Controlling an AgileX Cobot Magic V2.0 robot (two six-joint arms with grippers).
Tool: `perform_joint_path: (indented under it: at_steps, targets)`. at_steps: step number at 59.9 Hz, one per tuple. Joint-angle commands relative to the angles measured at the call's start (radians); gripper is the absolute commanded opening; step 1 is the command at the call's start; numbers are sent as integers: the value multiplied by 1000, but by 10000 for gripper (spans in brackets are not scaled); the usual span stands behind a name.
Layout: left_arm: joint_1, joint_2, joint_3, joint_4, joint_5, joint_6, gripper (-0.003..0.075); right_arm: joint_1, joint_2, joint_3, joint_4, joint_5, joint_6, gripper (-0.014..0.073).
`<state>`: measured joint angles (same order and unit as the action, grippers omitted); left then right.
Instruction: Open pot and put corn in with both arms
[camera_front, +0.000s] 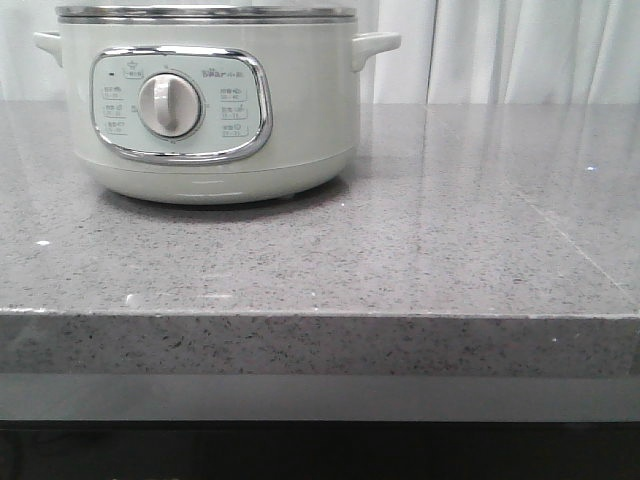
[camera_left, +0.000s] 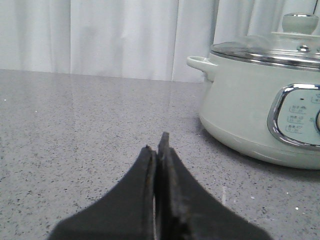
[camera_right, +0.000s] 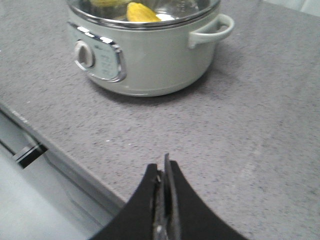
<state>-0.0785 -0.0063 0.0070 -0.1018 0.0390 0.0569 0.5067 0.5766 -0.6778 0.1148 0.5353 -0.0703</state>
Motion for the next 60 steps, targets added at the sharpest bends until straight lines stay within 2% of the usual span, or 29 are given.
perform_joint_path:
  at_steps: [1,13,24,32,52,60]
  targets:
    - [3,-15,11,-8,-90,-5,-20,-76,-66,28,-10,-140,-8,-69]
    - [3,-15,11,-8,-90,-5,-20,-269,-300,239,-10,-296,-8,-69]
    - [3,-15,11,-8,-90,-5,-20,-393,-491,424,-9,-390,-7,-69]
    - [3,-15,11,-8,-90,-5,-20,-423,-548,524,-9,-443,-7,-69]
    - [3,-15,11,-8,-90,-5,-20,-417,-596,696,-8,-610,-7,-69]
    - [3,-15,11,-8,-90,-5,-20,-423,-609,695,-8,-596,-7,-69]
